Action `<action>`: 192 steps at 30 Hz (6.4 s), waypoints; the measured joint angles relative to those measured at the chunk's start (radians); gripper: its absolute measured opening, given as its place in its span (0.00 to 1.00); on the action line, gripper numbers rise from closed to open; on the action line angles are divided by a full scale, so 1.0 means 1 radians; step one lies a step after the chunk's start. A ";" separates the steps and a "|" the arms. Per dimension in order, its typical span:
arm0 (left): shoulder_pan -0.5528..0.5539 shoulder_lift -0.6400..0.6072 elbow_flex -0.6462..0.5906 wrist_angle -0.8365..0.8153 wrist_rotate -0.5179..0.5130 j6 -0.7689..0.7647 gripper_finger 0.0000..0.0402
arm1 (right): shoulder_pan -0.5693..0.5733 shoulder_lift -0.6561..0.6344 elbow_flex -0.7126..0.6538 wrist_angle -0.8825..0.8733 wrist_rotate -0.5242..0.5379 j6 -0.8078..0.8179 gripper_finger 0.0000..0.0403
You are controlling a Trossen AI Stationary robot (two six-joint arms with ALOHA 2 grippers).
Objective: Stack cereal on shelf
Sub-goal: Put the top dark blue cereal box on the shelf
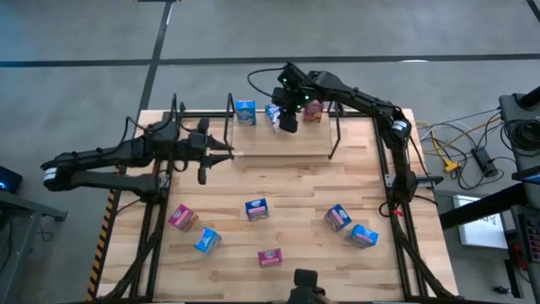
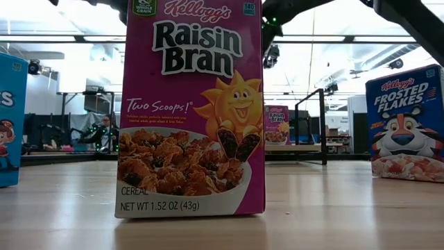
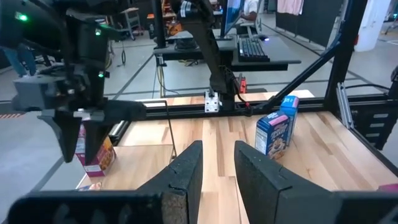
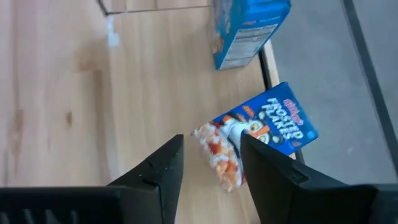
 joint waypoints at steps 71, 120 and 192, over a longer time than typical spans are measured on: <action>-0.009 0.192 -0.156 0.305 0.002 -0.175 0.19 | 0.225 -0.500 -0.821 0.514 0.124 0.267 0.02; 0.080 0.885 0.138 0.307 -0.253 0.009 0.19 | 0.225 -0.599 -1.036 0.845 0.134 0.251 0.02; 0.050 0.949 0.138 0.318 -0.200 0.058 0.00 | -0.026 -0.477 -0.667 0.408 -0.165 0.214 0.64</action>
